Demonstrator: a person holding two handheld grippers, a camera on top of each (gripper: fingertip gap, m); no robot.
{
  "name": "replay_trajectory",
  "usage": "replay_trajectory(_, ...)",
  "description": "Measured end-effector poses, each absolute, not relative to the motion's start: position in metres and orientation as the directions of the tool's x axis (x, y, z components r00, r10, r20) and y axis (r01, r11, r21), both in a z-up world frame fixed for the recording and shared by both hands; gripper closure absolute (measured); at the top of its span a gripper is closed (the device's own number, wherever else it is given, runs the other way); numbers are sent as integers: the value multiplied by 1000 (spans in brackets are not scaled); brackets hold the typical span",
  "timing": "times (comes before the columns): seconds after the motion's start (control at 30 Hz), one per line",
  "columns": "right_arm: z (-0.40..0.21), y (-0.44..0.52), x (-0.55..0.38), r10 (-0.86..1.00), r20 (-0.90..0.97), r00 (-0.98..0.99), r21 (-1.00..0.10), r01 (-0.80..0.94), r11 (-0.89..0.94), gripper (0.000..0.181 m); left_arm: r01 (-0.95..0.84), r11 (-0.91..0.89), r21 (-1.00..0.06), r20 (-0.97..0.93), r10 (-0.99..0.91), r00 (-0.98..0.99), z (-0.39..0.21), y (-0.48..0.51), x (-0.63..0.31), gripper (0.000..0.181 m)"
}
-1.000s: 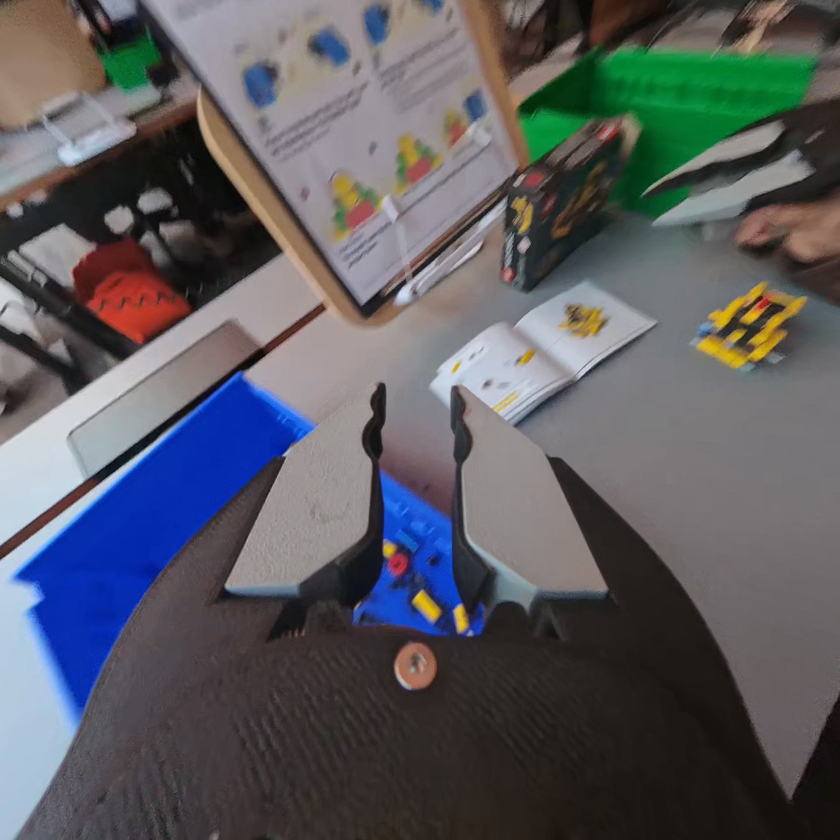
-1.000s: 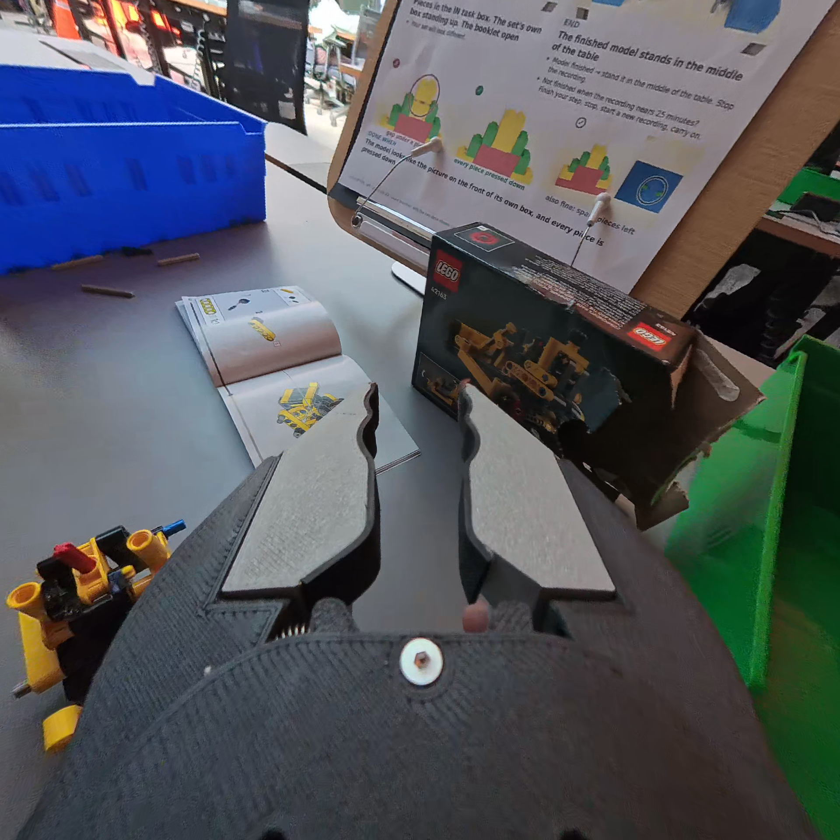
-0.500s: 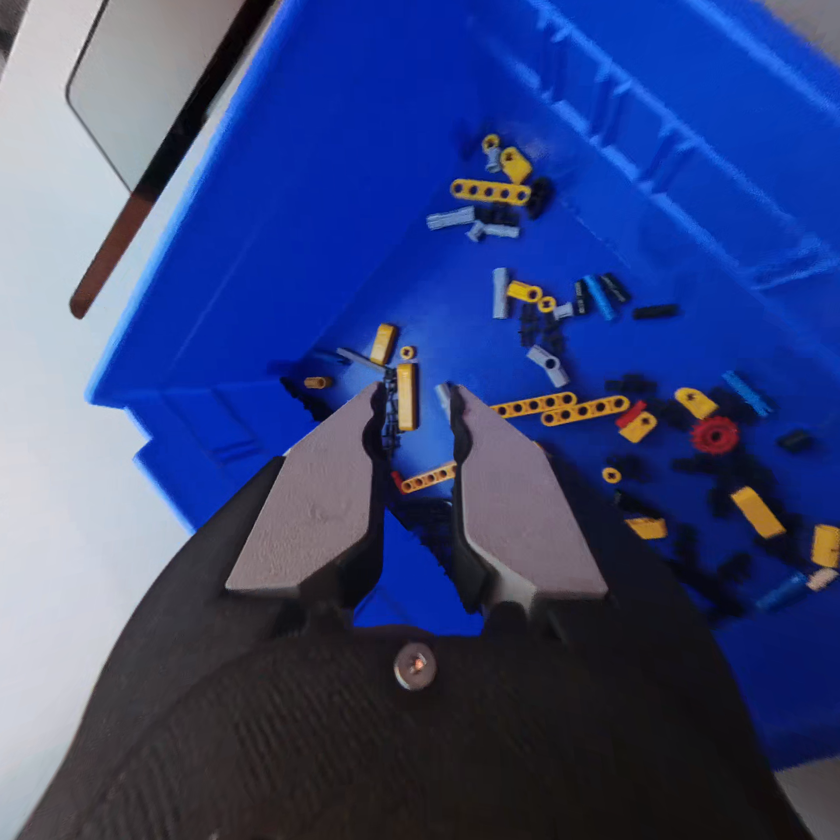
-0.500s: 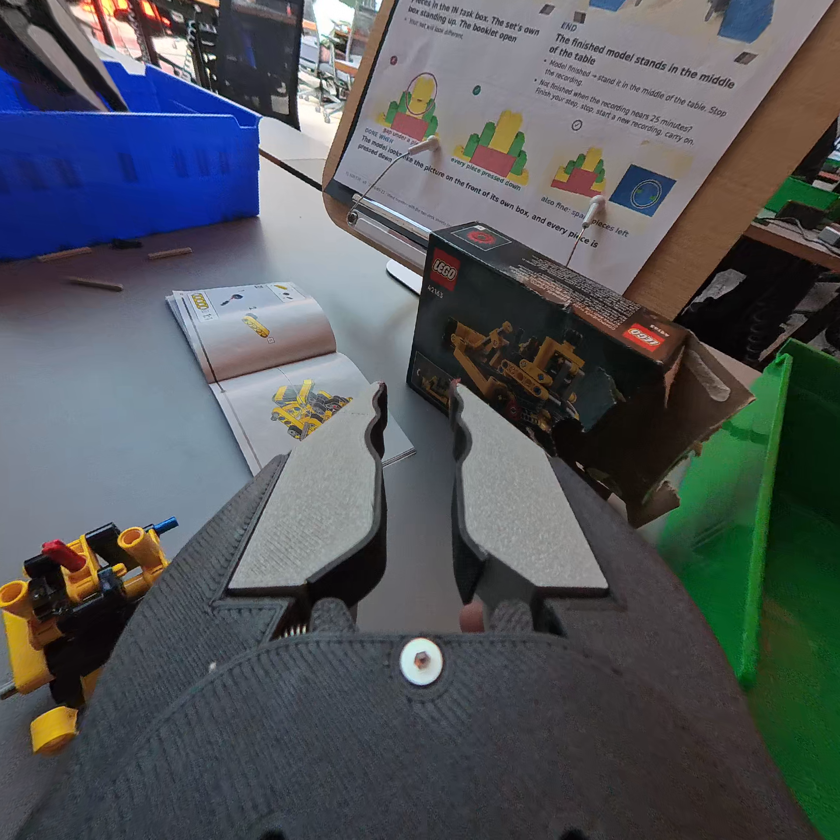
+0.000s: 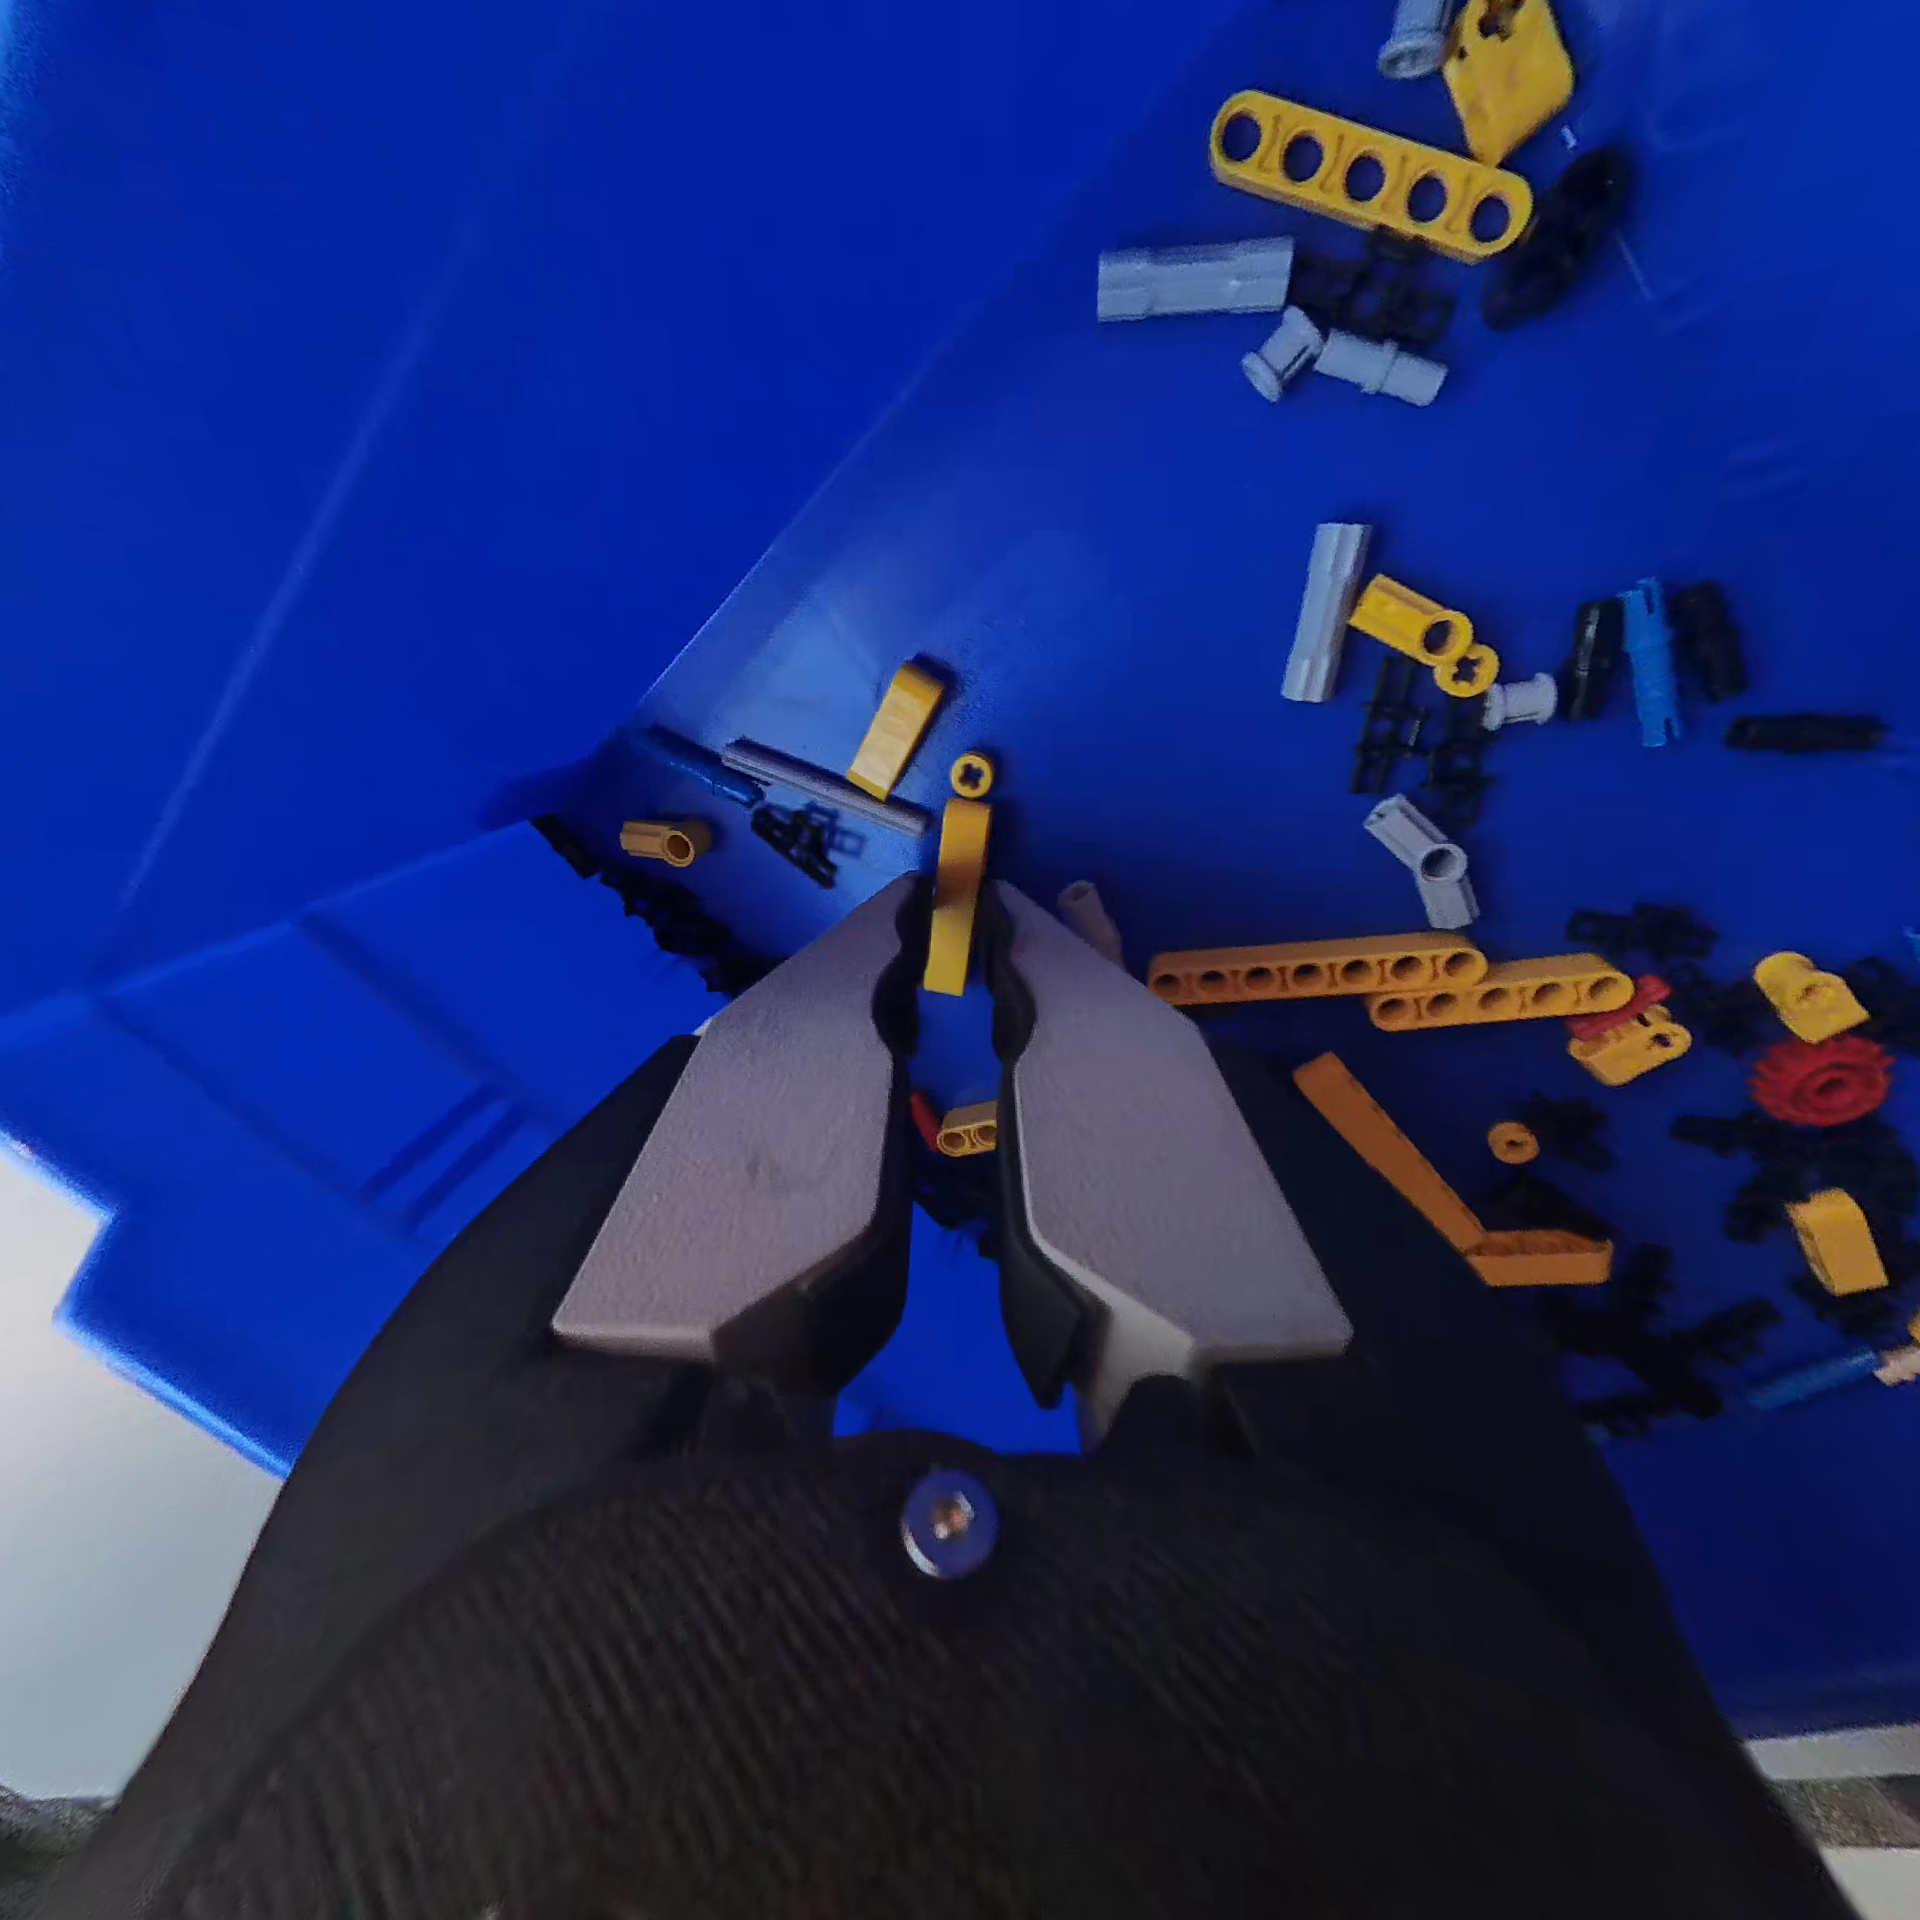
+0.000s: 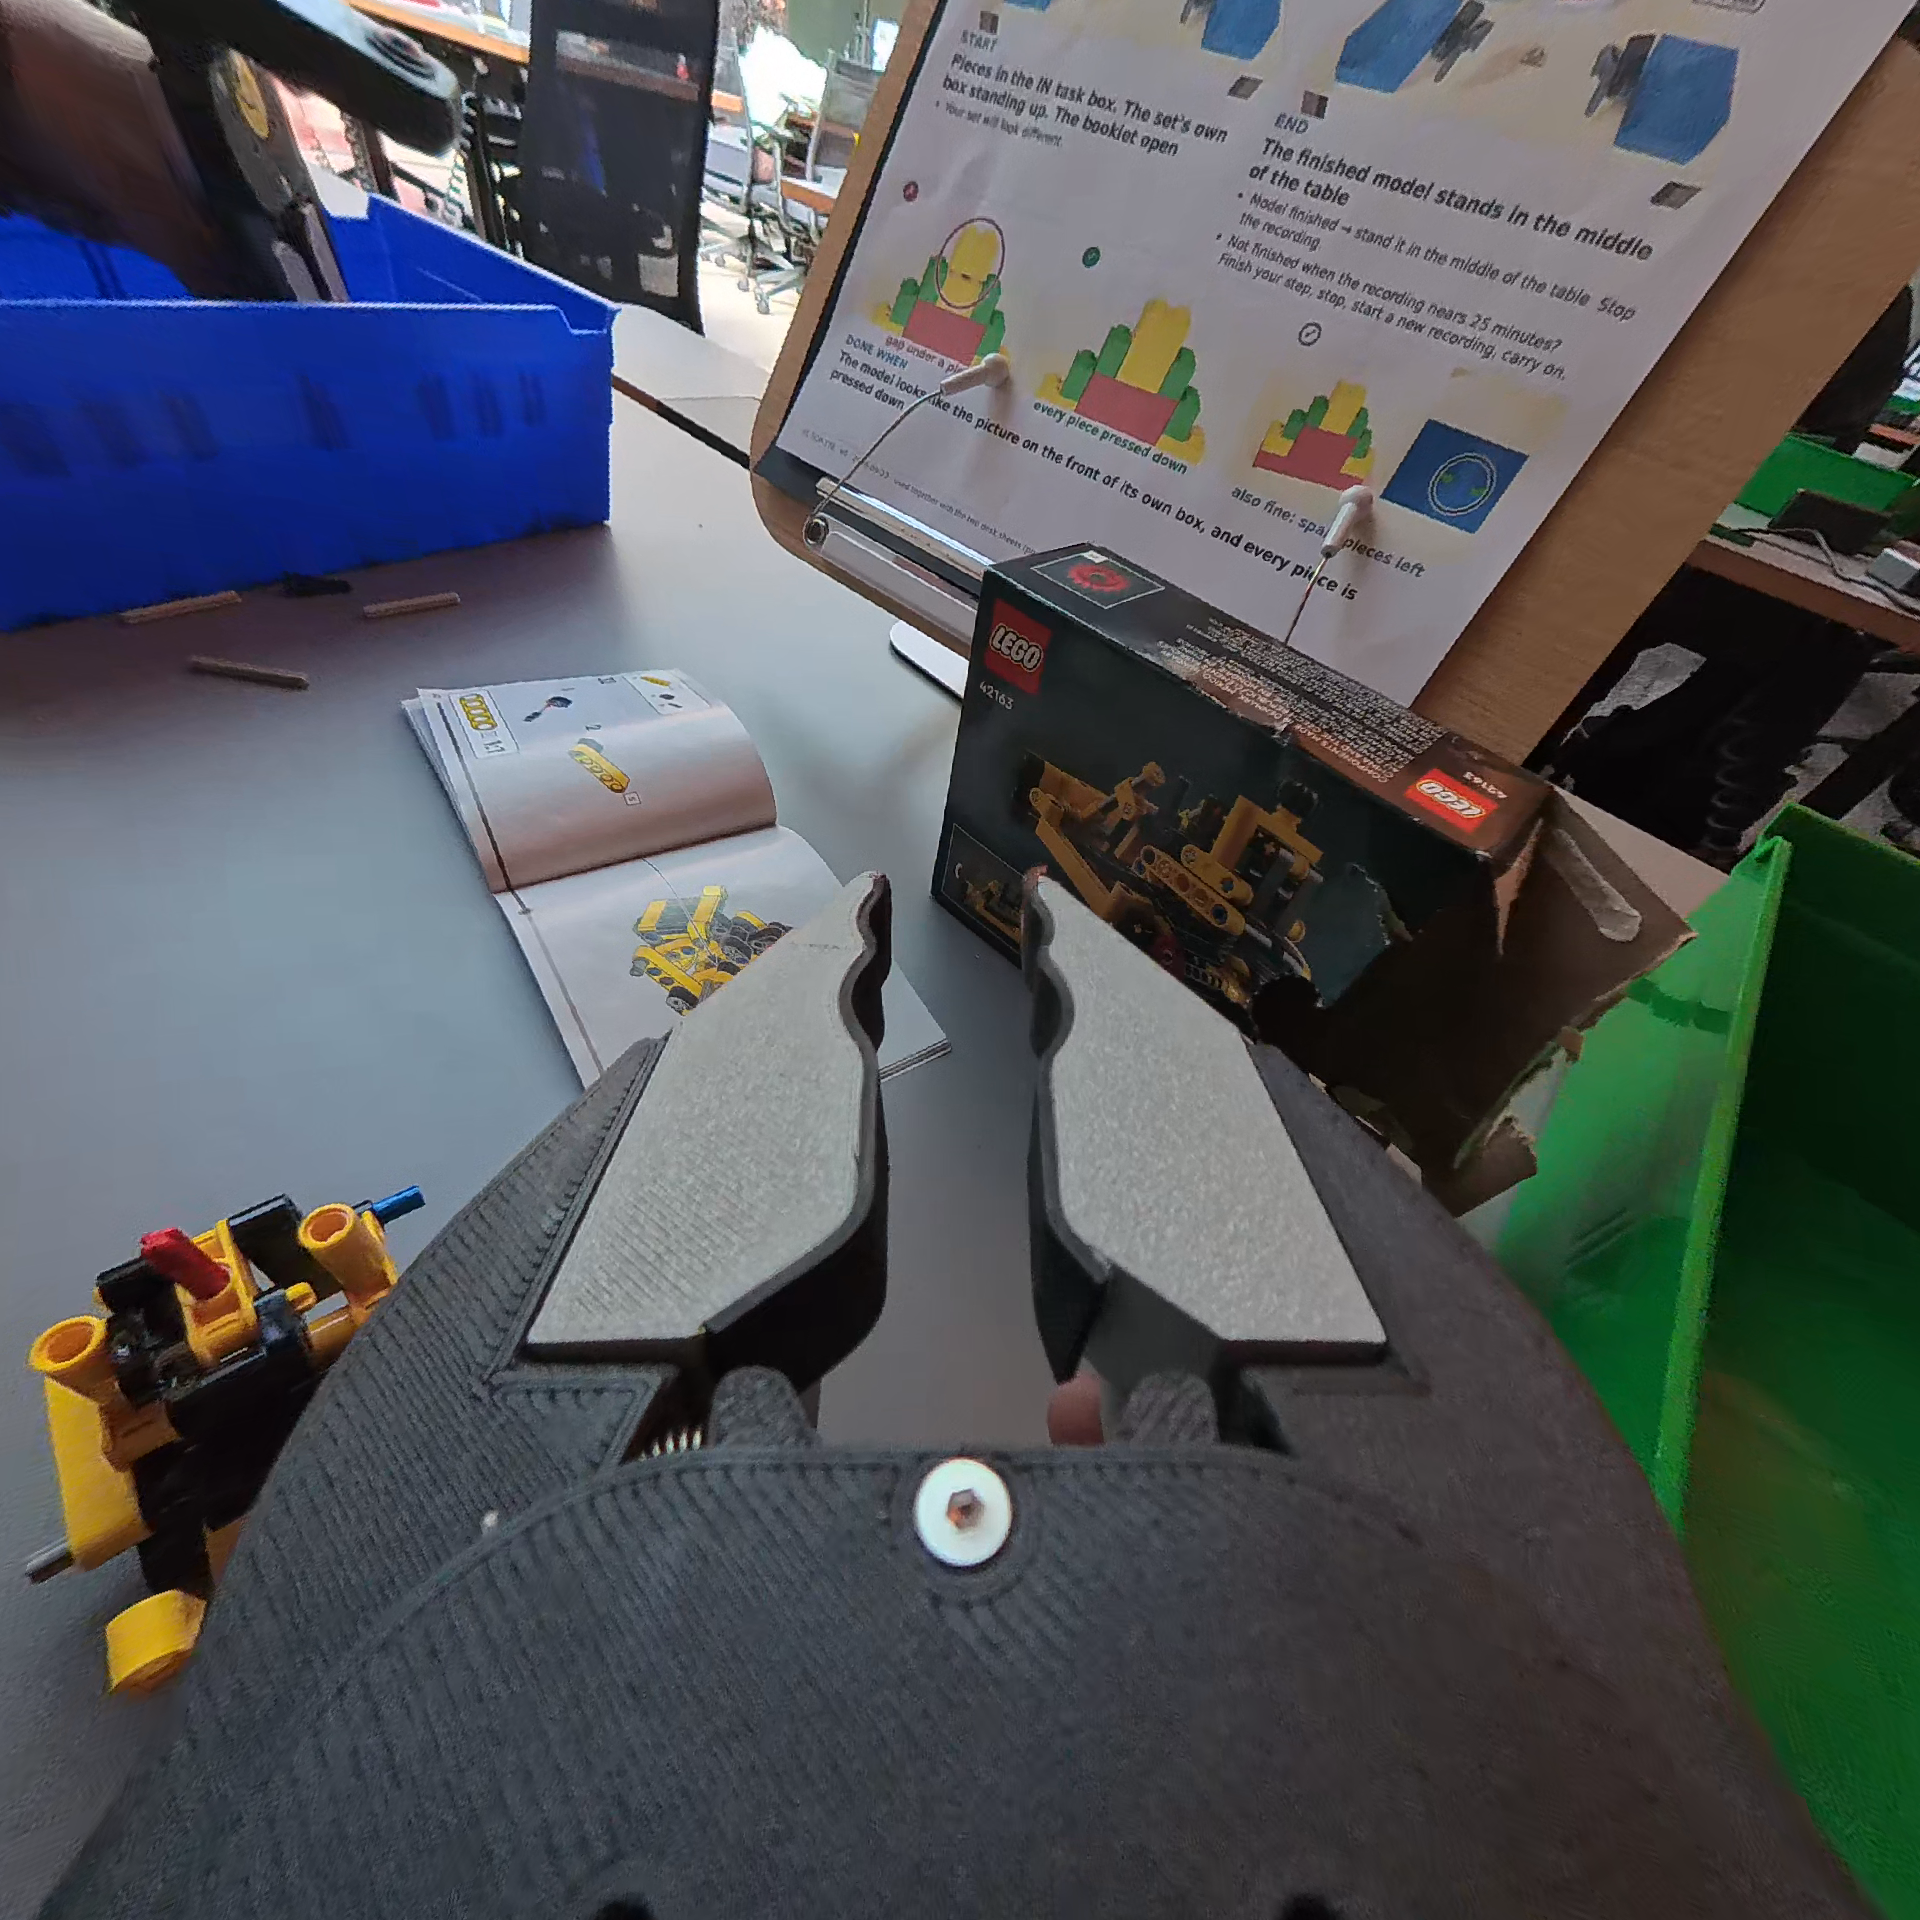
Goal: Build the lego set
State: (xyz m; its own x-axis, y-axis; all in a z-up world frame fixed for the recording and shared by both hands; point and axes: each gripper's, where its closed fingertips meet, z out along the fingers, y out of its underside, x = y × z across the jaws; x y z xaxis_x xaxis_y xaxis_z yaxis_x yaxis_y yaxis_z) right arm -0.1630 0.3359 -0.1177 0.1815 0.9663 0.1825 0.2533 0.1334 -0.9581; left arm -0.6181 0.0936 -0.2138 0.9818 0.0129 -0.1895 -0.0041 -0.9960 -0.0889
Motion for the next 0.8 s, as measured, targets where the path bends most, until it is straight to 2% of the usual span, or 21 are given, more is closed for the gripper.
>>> replay_trajectory(0.17,-113,335,-161,967,181,179,-962,236,136,161,-7,-998,-63,-169,4,986,-212,89,-612,175)
replay_trajectory(0.3,-113,333,-162,969,179,172,-962,235,136,161,-28,-993,-117,-186,-6,983,-185,96,-600,175)
replay_trajectory(0.43,-110,330,-162,966,194,169,-961,230,153,162,-112,-970,-214,-295,-45,954,-126,111,-590,175)
replay_trajectory(0.53,-106,328,-160,964,209,166,-960,221,171,167,-289,-901,-323,-393,-150,907,-72,136,-555,175)
replay_trajectory(0.63,-104,328,-160,963,211,169,-961,214,173,166,-452,-813,-368,-415,-291,862,-44,154,-480,175)
replay_trajectory(0.73,-104,330,-159,959,217,181,-961,213,177,166,-632,-706,-319,-392,-509,766,-56,156,-383,176)
replay_trajectory(0.8,-104,330,-159,958,219,183,-960,214,178,166,-741,-630,-233,-400,-632,664,-81,151,-337,175)
